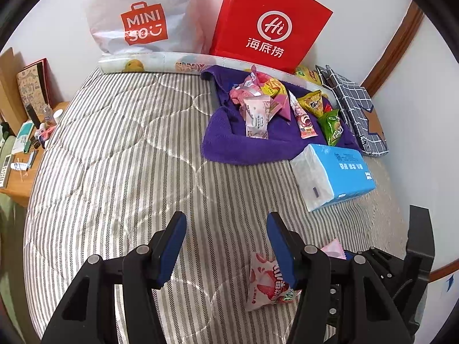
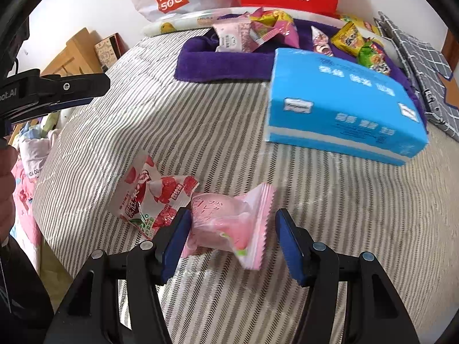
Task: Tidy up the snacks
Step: 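Grasp the pink peach candy with the right gripper while the left grasps the red-white fruit bag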
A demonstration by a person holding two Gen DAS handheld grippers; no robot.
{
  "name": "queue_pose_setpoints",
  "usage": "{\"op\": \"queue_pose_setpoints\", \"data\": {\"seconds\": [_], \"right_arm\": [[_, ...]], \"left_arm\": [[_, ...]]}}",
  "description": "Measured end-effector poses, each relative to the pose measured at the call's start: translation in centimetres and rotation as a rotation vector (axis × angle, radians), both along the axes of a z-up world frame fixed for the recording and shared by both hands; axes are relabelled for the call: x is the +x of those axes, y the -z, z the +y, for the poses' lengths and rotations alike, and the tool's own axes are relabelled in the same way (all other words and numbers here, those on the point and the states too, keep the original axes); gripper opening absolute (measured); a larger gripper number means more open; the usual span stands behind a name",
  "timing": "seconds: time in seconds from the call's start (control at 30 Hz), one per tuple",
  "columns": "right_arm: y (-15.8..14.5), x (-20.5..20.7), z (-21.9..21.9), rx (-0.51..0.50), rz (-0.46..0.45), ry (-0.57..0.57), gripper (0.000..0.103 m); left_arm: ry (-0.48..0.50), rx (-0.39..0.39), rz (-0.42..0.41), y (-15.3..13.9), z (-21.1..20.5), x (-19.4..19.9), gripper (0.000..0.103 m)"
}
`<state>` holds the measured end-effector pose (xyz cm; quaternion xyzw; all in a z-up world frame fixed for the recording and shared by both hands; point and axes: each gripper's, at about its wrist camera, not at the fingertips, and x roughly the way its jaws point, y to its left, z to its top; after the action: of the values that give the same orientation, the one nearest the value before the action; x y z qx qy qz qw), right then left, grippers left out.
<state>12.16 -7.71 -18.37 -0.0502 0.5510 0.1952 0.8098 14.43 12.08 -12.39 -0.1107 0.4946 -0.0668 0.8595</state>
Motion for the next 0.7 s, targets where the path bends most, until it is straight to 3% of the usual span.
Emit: {"op": "queue_pose_setpoints", "data": {"seconds": [0.17, 0.3, 0.7], "right_arm": [[0.2, -0.1, 0.4, -0.001, -0.022, -0.011, 0.057], [0.0, -0.2, -0.1, 0.02, -0.032, -0.011, 0.038], [-1.0, -0.8, -4.5, 0.022, -0.084, 0.068, 0.035]], "left_arm": [[0.001, 0.008, 0.012, 0.5, -0.3, -0.1, 0.056], [0.006, 0.013, 0.02, 0.9, -0.7, -0.2, 0.056], [0.054, 0.003, 0.089, 3.8, -2.4, -1.0, 0.056]]}}
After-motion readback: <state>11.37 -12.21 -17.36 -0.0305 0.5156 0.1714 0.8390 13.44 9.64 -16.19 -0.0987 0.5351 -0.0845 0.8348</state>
